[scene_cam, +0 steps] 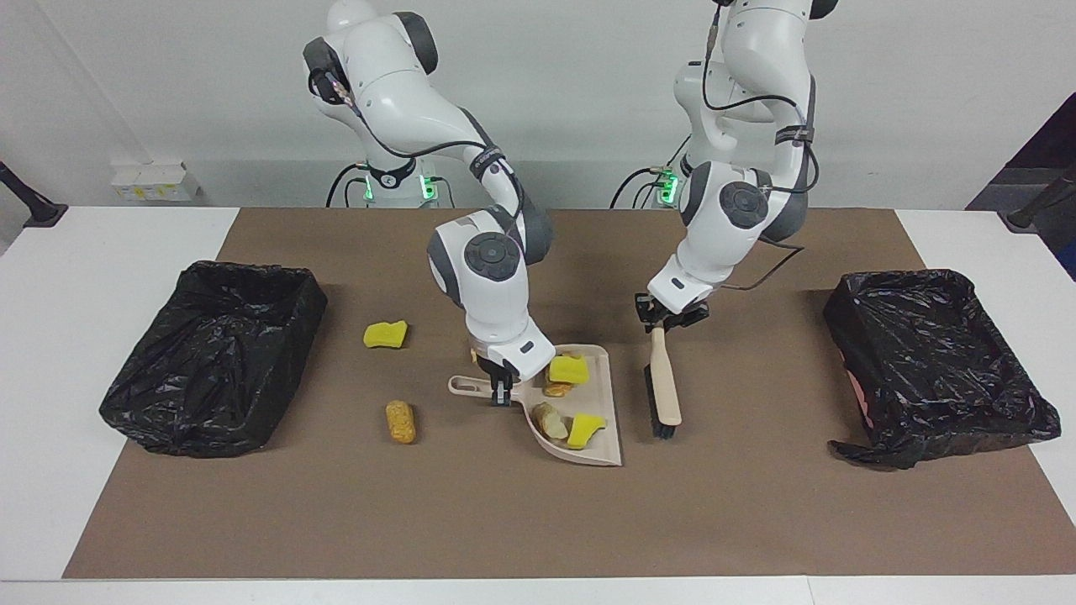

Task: Sweep and dump trash in bin
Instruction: 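Sweep the remaining crumbs into the held dustpan with the left gripper, then carry the loaded dustpan with the right gripper over the nearby bin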

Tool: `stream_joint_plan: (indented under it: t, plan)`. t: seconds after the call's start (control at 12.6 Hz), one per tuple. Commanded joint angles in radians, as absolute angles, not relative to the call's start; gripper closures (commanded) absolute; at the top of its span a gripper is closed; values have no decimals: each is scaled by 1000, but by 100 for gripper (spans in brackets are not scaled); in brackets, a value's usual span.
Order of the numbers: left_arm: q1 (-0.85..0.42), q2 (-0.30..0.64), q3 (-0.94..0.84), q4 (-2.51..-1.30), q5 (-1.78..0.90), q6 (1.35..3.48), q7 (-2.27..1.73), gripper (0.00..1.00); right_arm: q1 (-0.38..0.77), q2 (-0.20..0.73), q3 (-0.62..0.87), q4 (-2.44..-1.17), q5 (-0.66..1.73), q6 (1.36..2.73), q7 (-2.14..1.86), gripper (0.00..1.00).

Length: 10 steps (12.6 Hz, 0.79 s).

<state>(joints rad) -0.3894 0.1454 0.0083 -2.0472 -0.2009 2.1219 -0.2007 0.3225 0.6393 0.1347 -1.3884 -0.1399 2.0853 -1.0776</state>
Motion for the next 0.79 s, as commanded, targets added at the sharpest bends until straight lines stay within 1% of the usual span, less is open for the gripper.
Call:
stream_joint_plan:
  t: [0.0,0.16,0.24,0.32,0.4,0.55,0.71]
  plan:
    - [-393,57,3,-2065,-174,1950,-296,100,310,624,146,-1393,-137,2086,-1074,100]
    - [-406,11,-2,-2088,-173,1828,-331,100,308,621,146,-1397,-133,2089,-1066,100]
    - [-435,-29,-11,-2147,-175,1836,-356,100,307,611,146,-1396,-132,2088,-1071,100]
    - [-506,-70,-9,-2211,-176,1876,-417,100,292,592,146,-1400,-132,2086,-1075,100]
    - [-550,-113,-9,-2285,-176,1943,-480,100,275,568,147,-1410,-132,2074,-1080,100]
    - [-656,-197,-11,-2406,-176,2038,-581,100,229,481,147,-1483,-129,2071,-1109,100]
    - [-751,-227,-11,-2462,-183,2098,-664,100,175,387,149,-1567,-118,2071,-1146,100]
